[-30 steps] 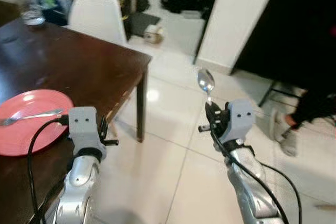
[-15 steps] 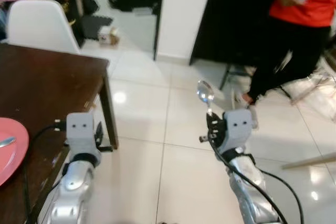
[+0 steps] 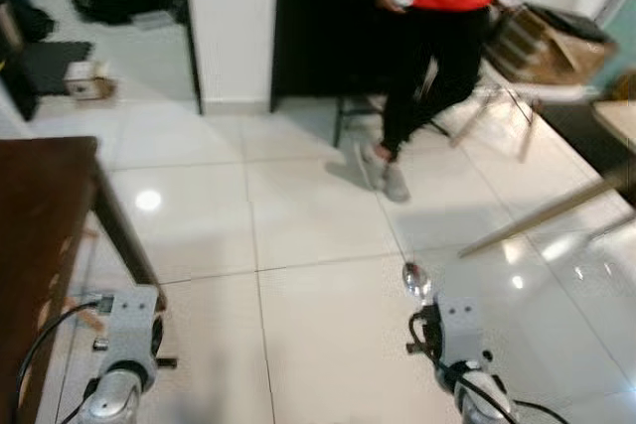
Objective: Setting the table
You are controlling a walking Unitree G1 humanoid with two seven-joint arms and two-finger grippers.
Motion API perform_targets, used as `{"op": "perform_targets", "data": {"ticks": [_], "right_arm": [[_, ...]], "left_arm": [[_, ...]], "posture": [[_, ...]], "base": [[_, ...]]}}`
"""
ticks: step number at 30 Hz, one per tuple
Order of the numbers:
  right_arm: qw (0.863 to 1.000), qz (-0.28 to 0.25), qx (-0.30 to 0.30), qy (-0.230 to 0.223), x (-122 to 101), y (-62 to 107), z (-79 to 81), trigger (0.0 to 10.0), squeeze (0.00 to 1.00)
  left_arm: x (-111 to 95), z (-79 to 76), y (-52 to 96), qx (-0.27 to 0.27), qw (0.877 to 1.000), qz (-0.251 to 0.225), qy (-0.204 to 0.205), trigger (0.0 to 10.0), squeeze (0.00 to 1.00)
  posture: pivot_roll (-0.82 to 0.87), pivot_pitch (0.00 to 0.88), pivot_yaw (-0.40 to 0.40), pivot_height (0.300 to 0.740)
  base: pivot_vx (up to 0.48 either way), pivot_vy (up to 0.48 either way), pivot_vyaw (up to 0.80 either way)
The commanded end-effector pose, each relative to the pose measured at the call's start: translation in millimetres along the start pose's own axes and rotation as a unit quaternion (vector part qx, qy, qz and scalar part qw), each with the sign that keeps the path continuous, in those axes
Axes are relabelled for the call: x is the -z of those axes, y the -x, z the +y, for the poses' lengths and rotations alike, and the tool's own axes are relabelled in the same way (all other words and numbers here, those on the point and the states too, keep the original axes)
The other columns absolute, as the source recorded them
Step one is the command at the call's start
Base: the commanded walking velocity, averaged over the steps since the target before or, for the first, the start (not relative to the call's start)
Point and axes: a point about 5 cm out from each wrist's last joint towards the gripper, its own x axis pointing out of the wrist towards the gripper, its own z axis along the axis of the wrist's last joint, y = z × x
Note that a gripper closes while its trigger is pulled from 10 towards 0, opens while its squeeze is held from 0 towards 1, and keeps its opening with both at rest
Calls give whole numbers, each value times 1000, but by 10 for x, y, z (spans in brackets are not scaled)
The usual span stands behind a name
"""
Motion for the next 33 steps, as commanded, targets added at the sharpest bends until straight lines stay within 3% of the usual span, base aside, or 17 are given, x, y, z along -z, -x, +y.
{"op": "perform_targets", "data": {"ticks": [1, 7, 25, 32, 33], "right_arm": [[1000, 11, 18, -3, 101, 45, -85, 10000, 0], [1000, 5, 18, -2, 131, 37, -98, 10000, 0], [1000, -27, 8, -2, 25, -46, -31, 10000, 0], [999, -31, 21, -7, 5, -93, -60, 10000, 0], [999, -37, 26, -12, -33, -131, -36, 10000, 0]], "left_arm": [[150, -7, 29, 0, 1000, 22, 10, 10000, 0], [261, -27, 24, 0, 999, 33, 17, 10000, 0], [202, -68, -57, 2, 1000, 10, 26, 10000, 0], [179, -79, -74, 15, 1000, 5, 8, 10000, 0], [133, -55, -94, 21, 1000, -1, 0, 10000, 0]], "posture": [[-45, 54, 4, 740], [-45, 56, 2, 740], [-49, 50, 1, 740], [-35, 39, 41, 740], [-19, 24, 80, 740]], "base": [[0, 0, -781], [0, 0, -779], [0, 0, -777], [0, 0, -776], [0, 0, -781]]}}
